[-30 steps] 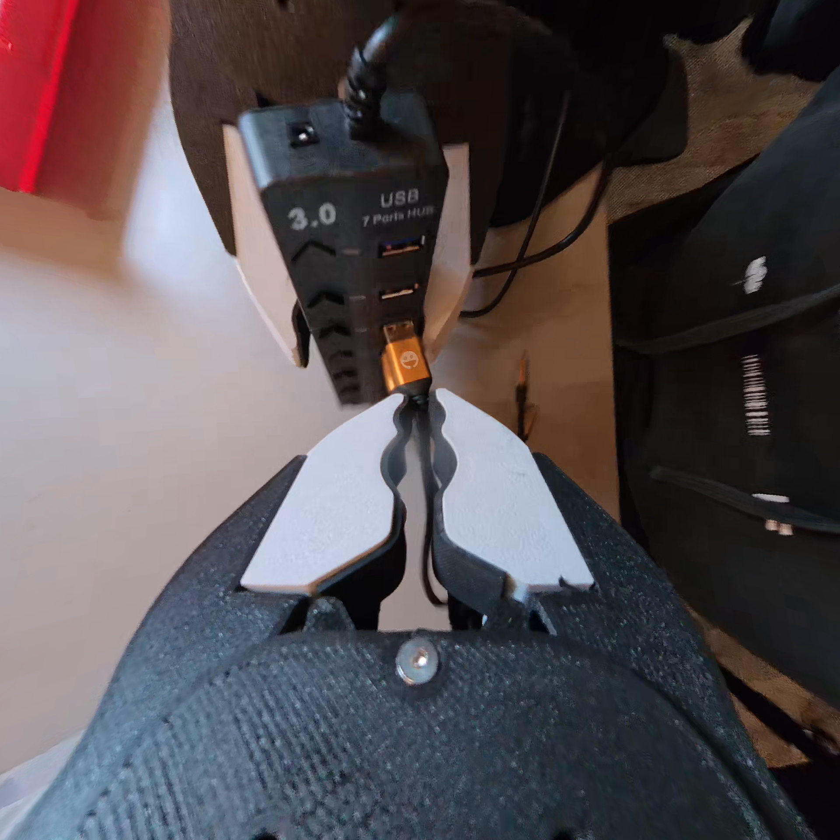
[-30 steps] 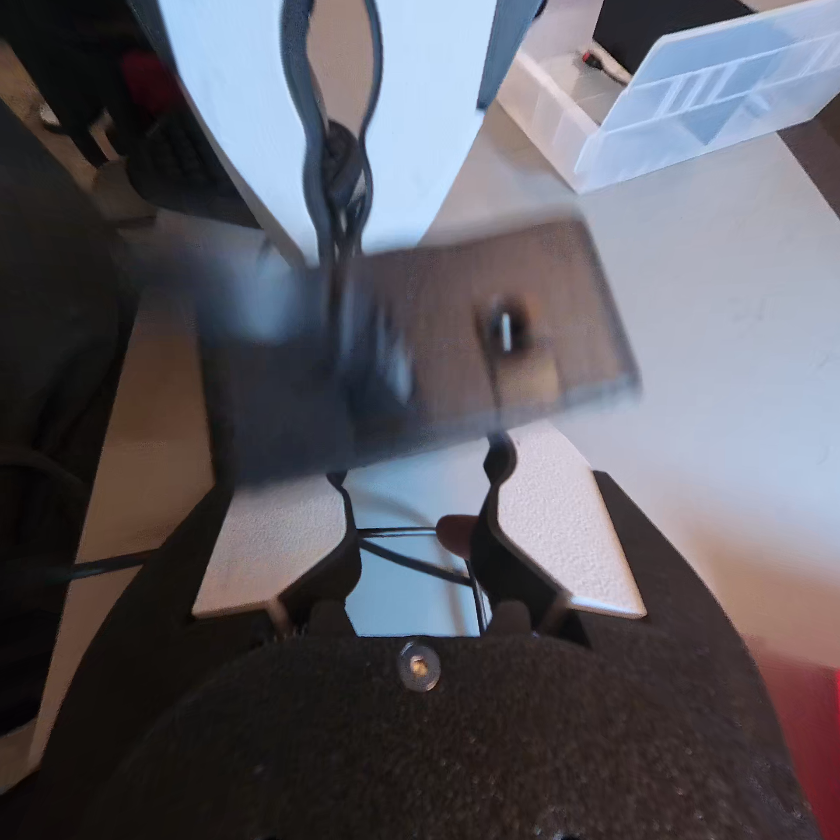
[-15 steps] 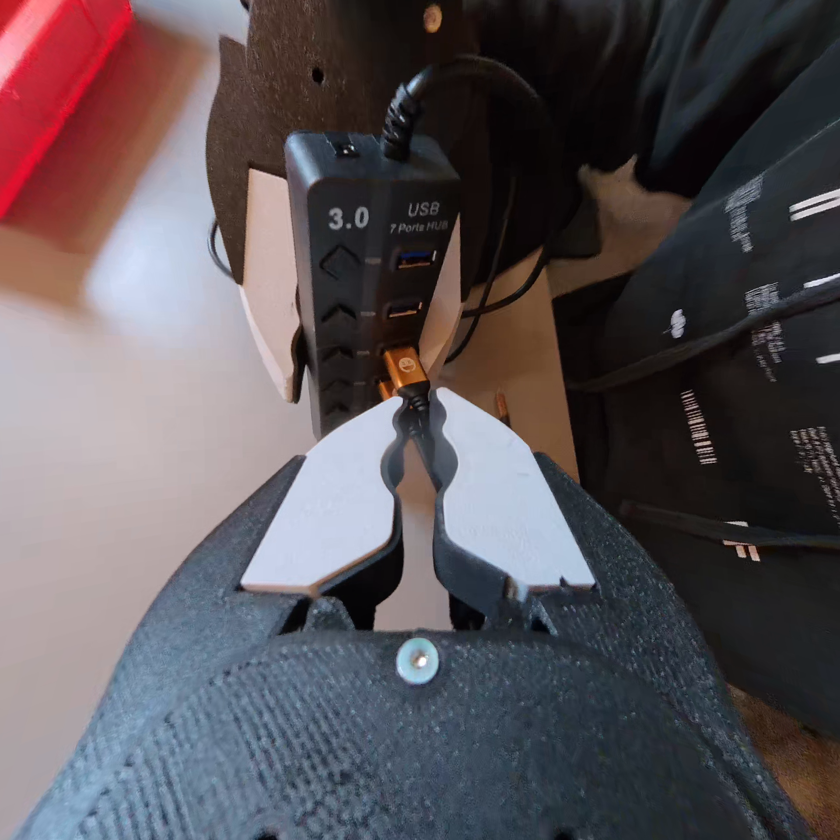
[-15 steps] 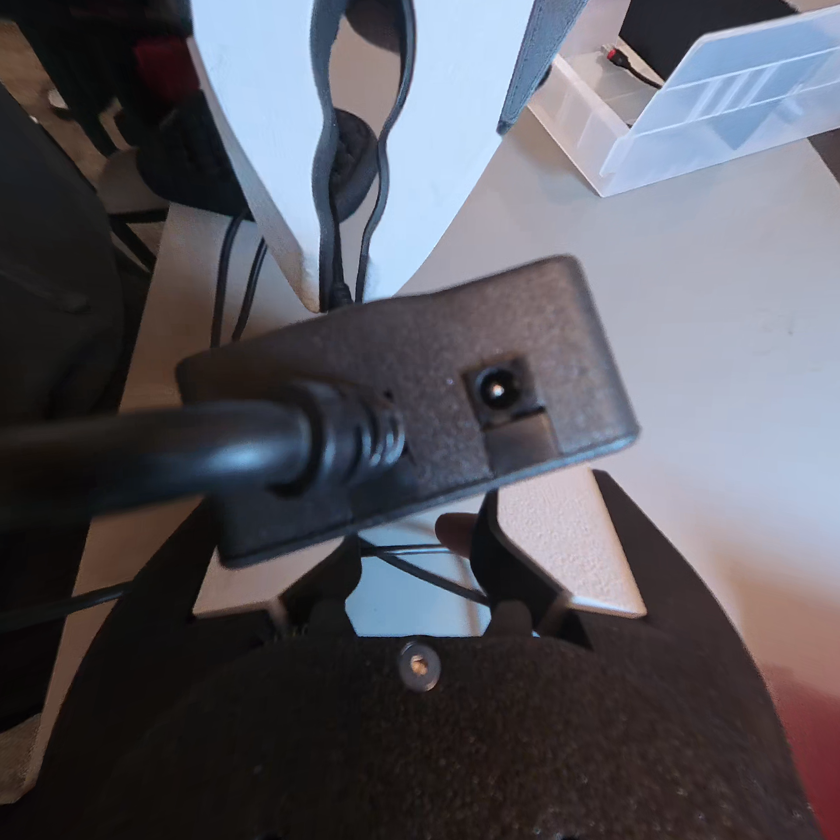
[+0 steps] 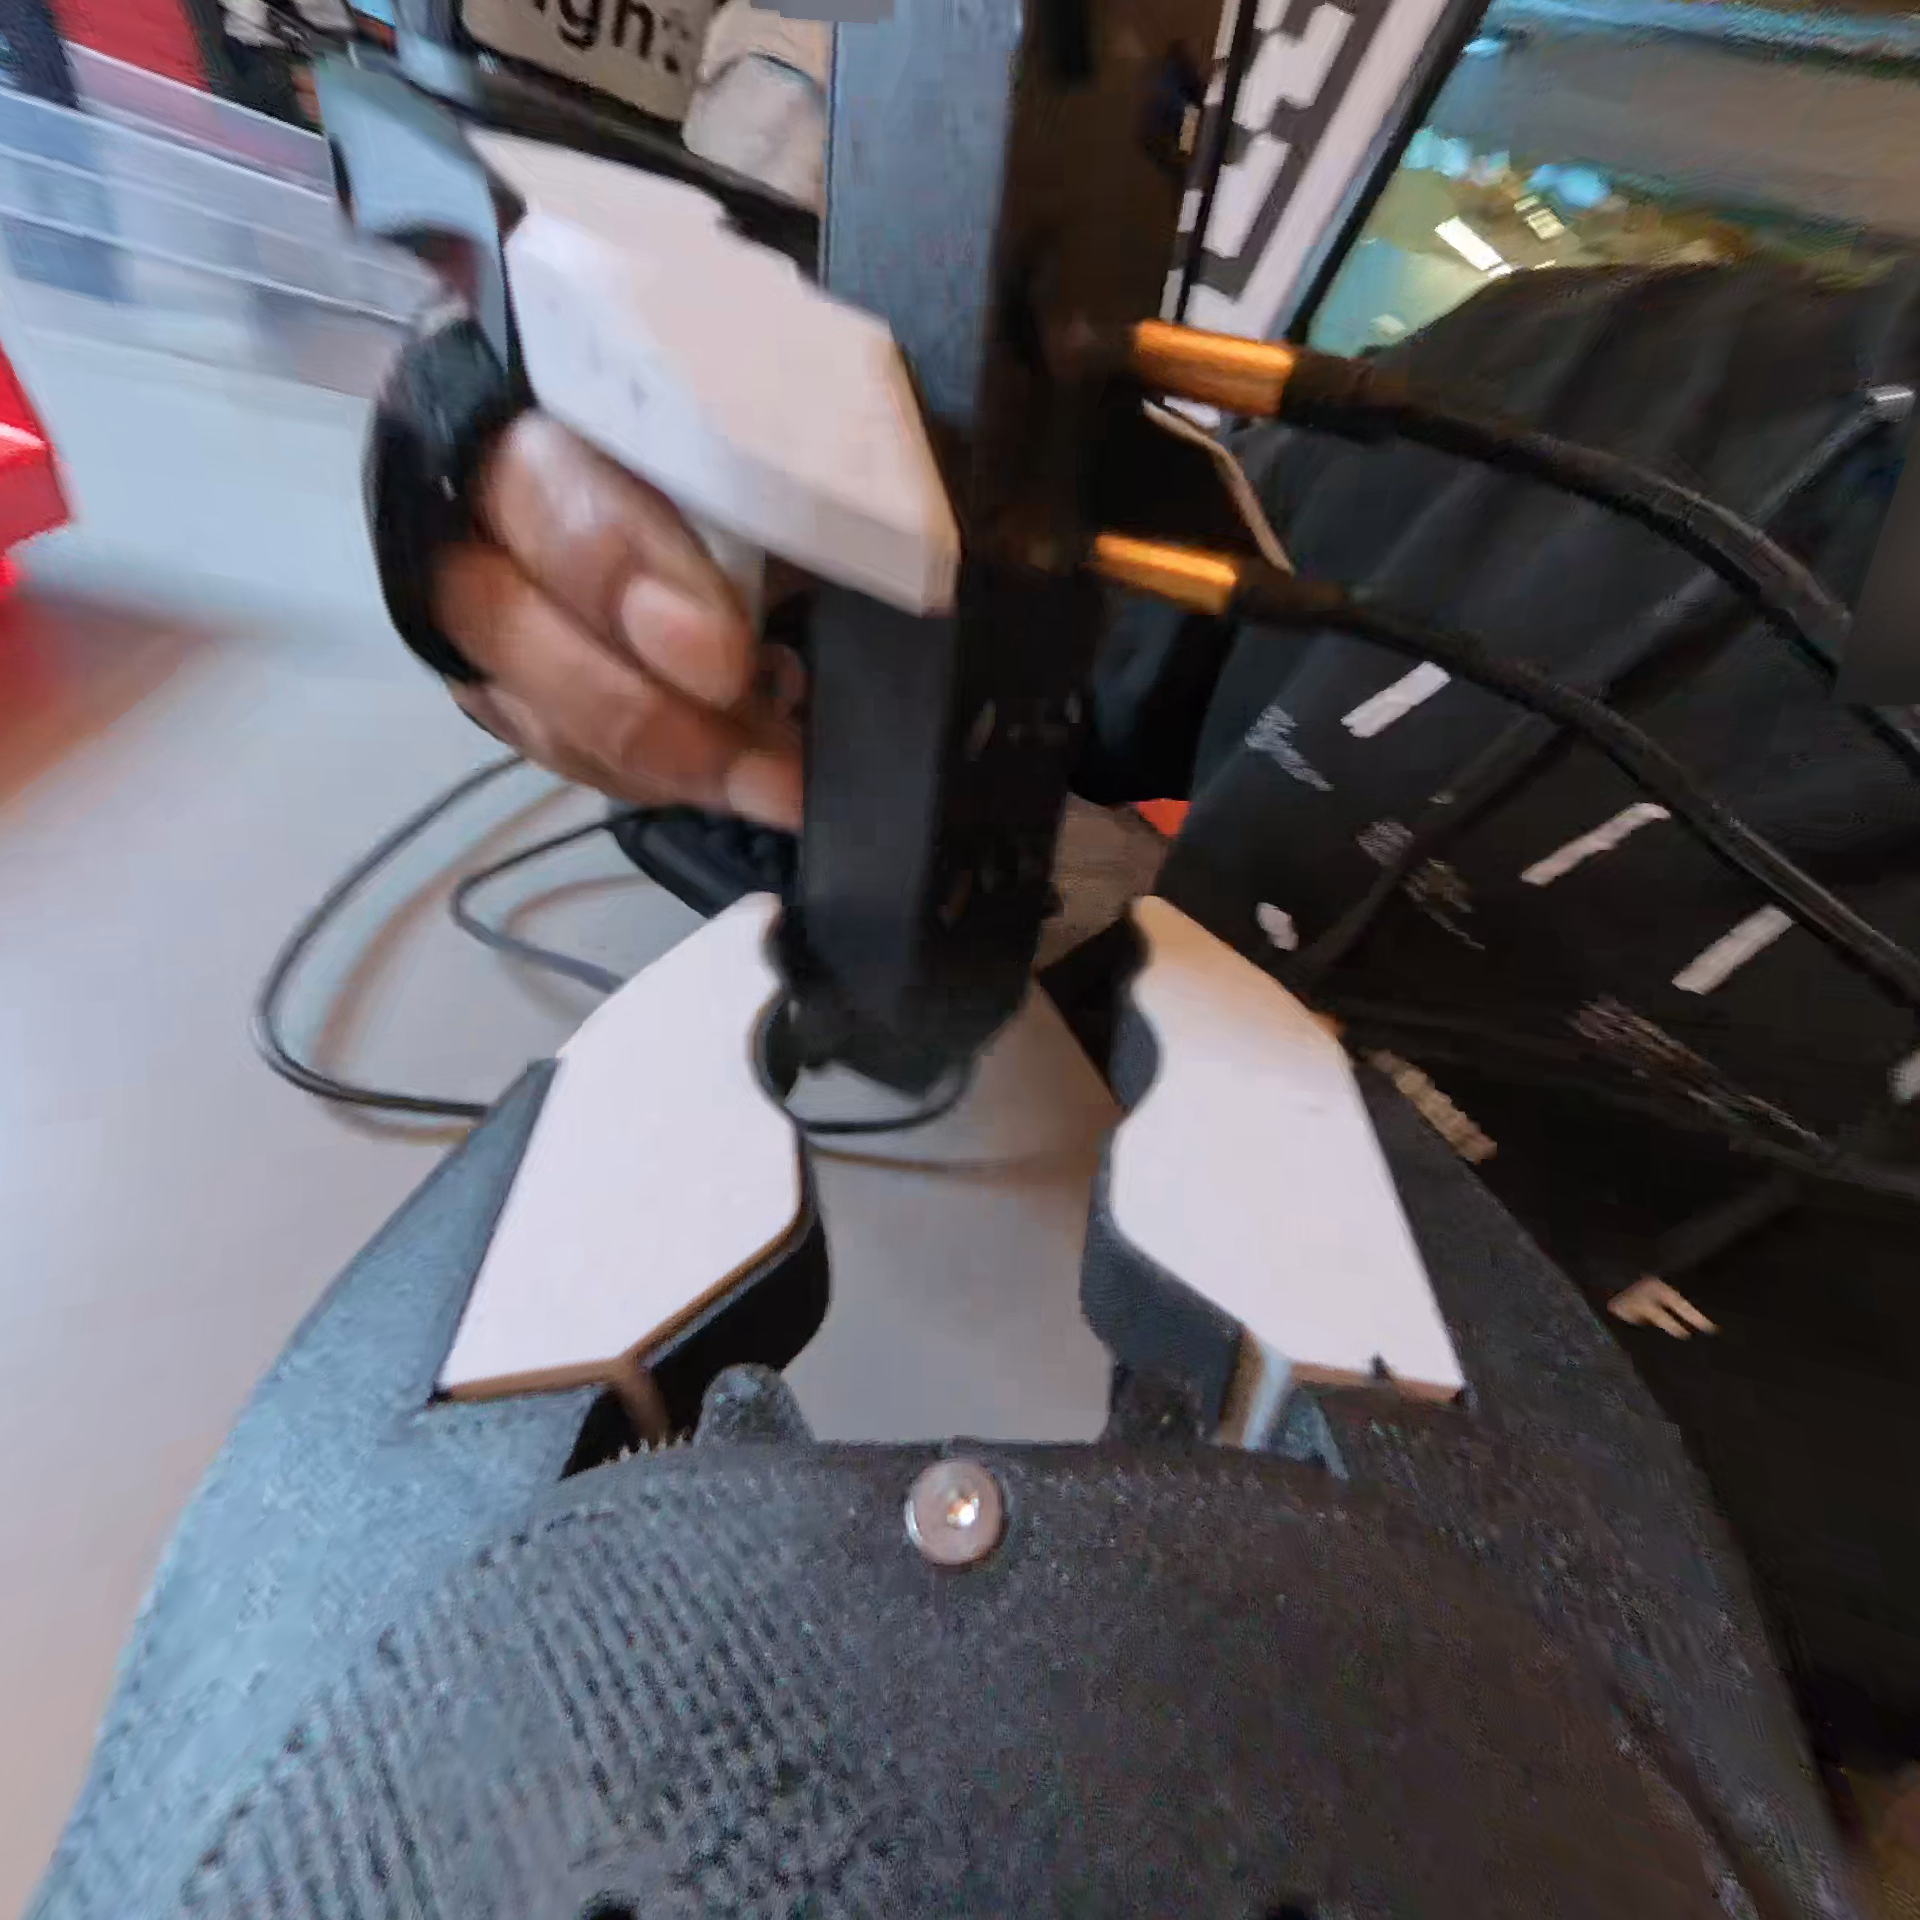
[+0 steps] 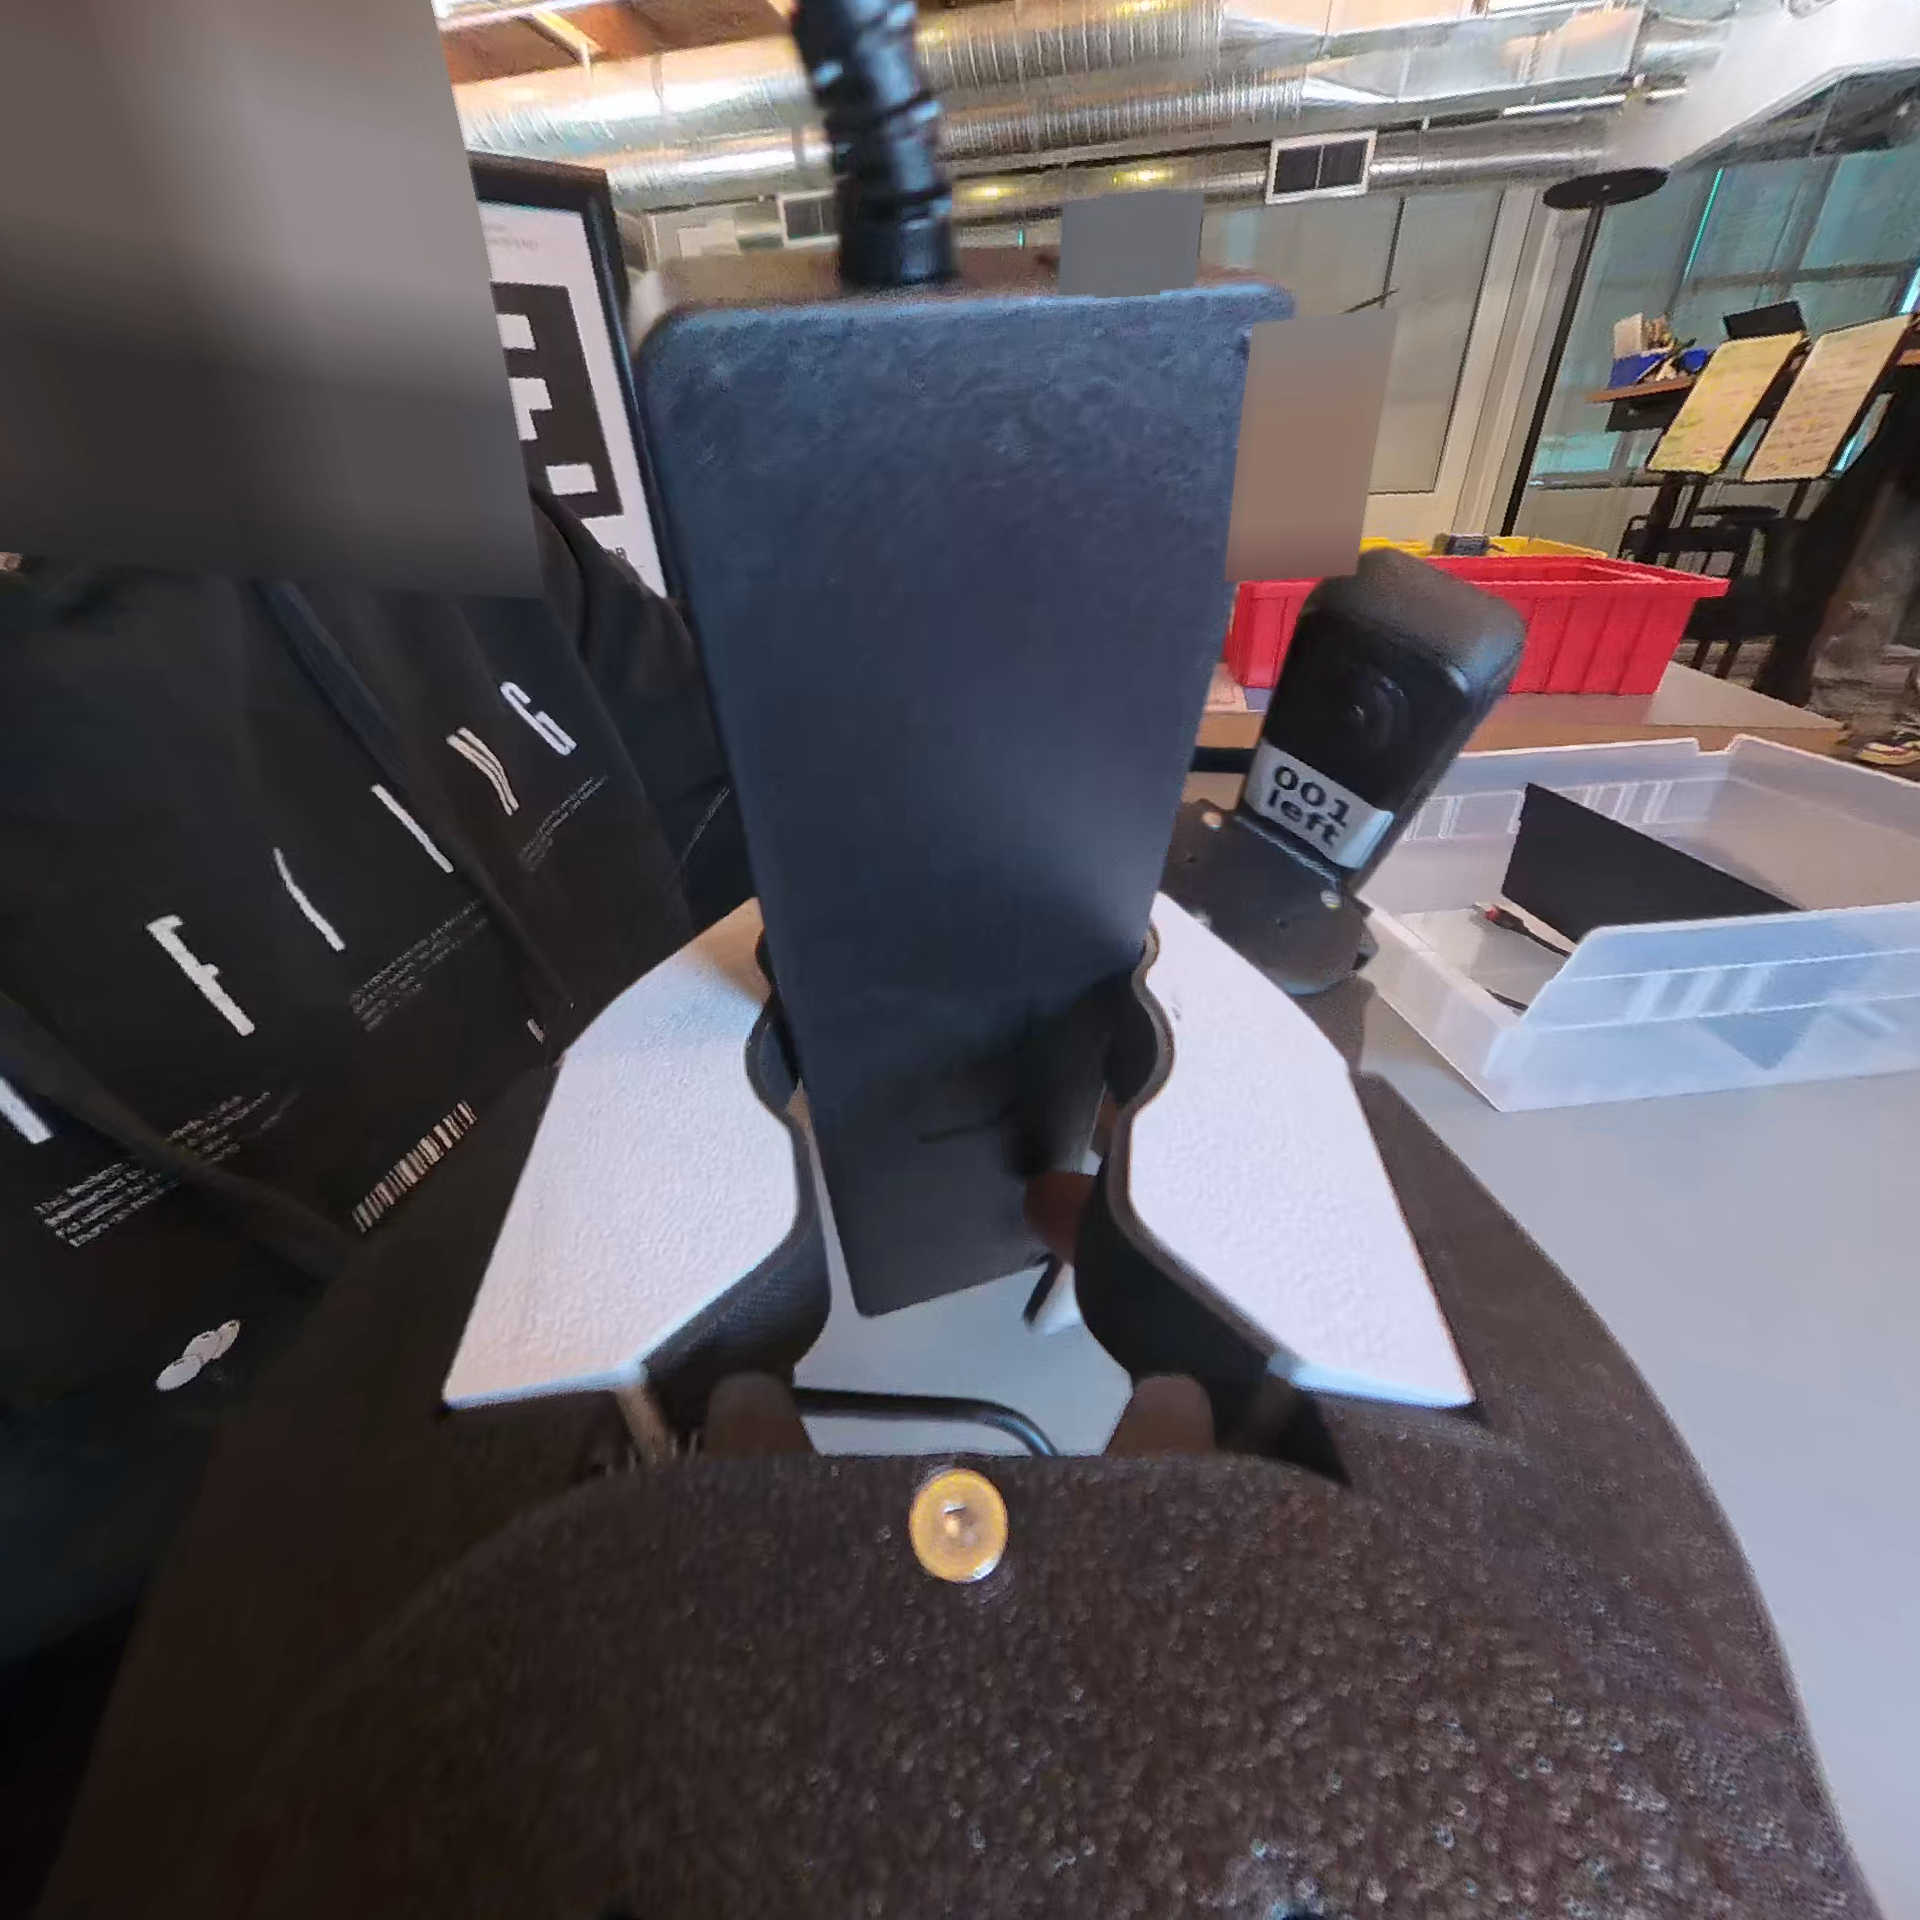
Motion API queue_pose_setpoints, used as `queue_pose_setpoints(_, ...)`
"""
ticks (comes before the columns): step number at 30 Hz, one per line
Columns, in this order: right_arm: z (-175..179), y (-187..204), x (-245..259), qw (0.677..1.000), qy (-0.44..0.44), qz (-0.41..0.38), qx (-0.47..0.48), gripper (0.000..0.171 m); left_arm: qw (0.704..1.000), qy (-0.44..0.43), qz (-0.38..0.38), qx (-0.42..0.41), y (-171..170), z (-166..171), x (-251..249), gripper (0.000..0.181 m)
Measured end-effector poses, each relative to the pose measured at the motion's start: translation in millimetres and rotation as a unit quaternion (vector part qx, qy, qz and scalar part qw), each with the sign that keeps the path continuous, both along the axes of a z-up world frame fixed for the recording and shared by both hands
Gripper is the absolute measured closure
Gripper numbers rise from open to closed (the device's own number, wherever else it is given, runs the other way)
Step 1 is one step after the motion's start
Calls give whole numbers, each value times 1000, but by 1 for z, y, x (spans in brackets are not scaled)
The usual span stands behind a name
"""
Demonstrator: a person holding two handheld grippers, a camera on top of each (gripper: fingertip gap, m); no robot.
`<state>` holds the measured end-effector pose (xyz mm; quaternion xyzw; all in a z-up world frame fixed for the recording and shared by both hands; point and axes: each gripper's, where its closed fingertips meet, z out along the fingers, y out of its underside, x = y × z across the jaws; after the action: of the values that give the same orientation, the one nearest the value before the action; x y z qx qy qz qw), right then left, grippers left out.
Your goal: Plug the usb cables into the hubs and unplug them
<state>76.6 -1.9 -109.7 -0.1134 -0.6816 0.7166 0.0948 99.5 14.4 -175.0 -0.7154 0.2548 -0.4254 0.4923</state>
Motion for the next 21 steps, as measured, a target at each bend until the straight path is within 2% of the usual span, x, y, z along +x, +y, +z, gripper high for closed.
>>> queue_pose_setpoints(1,-1,-1,-2,1000,-5,-2,0,113,1000,15,17,8,8,-1,1,137)
queue_pose_setpoints(4,5,10,-11,999,-14,-42,-6,111,999,-32,27,-13,7,4,-1,139)
queue_pose_setpoints(6,9,30,-16,996,-21,-83,22,94,994,-97,54,0,-2,19,-16,156)
queue_pose_setpoints(7,8,44,-20,992,-28,-113,44,91,990,-121,73,-3,-6,25,-27,156)
queue_pose_setpoints(10,-12,93,-28,974,-55,-184,124,104,989,-95,116,-13,-19,15,-46,156)
queue_pose_setpoints(12,-50,130,-28,944,-118,-218,220,108,985,-99,143,-18,-26,13,-56,156)
queue_pose_setpoints(15,-120,169,-3,867,-255,-219,368,104,979,-104,175,-12,-33,17,-68,156)
queue_pose_setpoints(17,-156,170,19,823,-309,-194,435,97,975,-111,194,-6,-35,20,-76,156)
queue_pose_setpoints(19,-187,177,27,769,-321,-202,514,102,972,-117,203,-4,-34,22,-81,156)
queue_pose_setpoints(20,-191,175,27,765,-322,-203,519,100,971,-116,209,-1,-34,23,-84,156)
queue_pose_setpoints(21,-190,171,25,771,-319,-204,512,130,970,-115,215,0,-34,23,-86,156)
